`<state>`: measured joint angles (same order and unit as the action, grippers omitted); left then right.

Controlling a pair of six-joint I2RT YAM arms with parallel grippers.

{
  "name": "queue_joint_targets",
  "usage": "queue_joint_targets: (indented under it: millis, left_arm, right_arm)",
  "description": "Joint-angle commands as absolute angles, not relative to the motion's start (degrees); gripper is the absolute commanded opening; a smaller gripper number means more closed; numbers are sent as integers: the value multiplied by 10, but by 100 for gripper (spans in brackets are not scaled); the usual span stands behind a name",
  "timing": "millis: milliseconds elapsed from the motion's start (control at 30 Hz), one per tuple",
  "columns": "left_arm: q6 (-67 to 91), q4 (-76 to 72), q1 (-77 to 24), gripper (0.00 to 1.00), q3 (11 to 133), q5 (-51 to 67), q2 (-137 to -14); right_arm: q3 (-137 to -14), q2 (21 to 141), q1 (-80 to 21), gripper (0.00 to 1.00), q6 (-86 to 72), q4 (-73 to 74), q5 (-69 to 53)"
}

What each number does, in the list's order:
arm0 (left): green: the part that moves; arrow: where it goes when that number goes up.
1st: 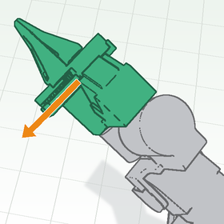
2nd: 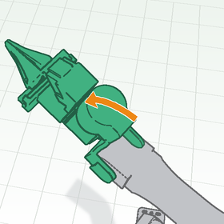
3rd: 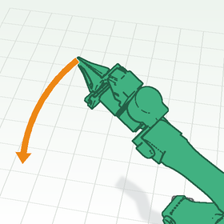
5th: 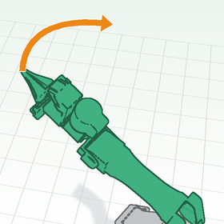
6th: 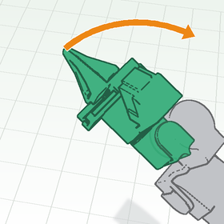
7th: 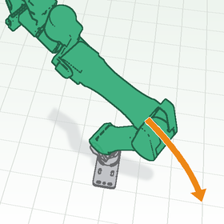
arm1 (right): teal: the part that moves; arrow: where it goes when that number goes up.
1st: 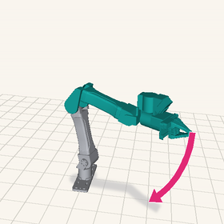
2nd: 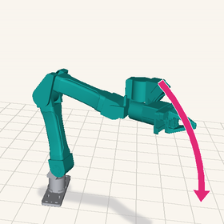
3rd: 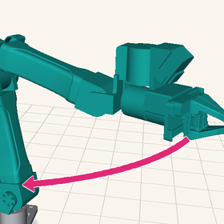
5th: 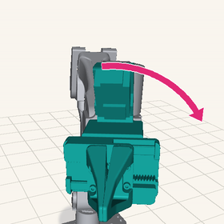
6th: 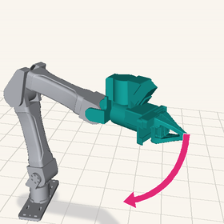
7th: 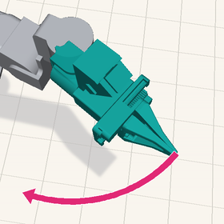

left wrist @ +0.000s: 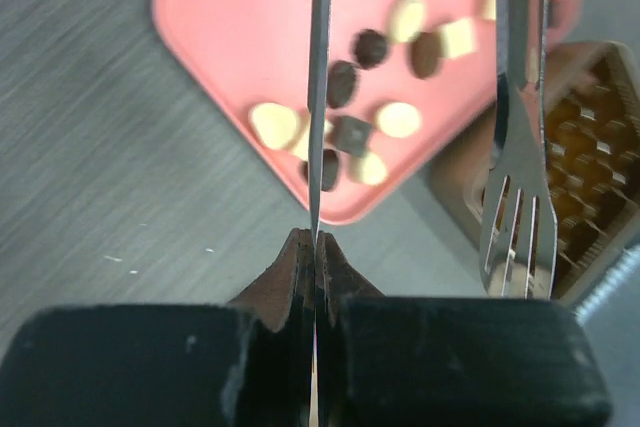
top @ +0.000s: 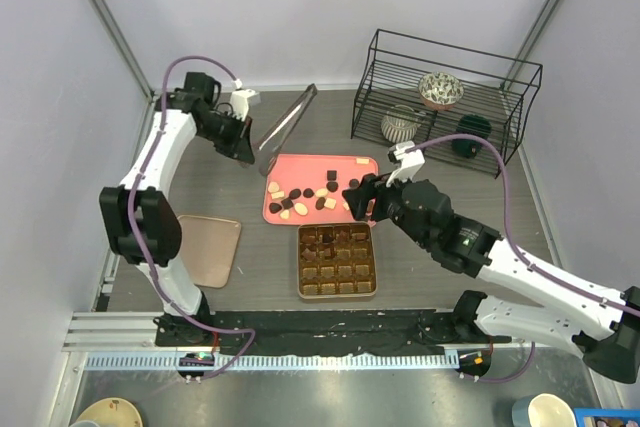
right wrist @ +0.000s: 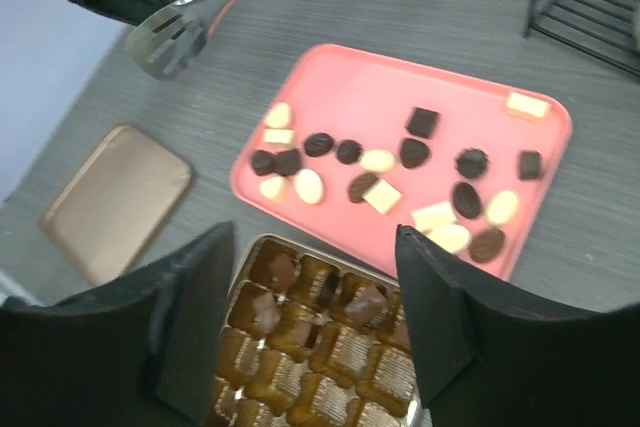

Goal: Pack the chocolate
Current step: Pick up the clamp from the plate.

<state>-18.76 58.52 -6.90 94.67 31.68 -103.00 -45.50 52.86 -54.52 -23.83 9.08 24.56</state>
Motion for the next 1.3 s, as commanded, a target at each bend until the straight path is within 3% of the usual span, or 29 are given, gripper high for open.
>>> queue_joint_targets:
  millis: [0, 133, 400, 833, 1100, 1267]
  left_arm:
    - [-258, 768, -59, 0, 982, 504, -986]
    - [-370, 921, -59, 0, 1012, 597, -986]
    - [-412, 951, -58, 0, 987, 643, -937]
    - [-384, 951, -107, 0, 962, 667, -908]
    - [-345, 952, -142, 0, 990, 714, -906]
    - [-331, 952, -142, 0, 1014, 729, -907]
  right_arm:
    - [-497, 505, -518, 75, -220, 39, 80]
    - [-530, 525, -461, 99, -235, 14, -73]
    - [-591, 616, -346, 100, -303, -72, -350]
    - [-603, 694, -297, 100, -318, -273, -500]
    - [-631, 710, -286, 100, -258, -240, -544]
    - [-645, 707, -283, 100, -201, -146, -576]
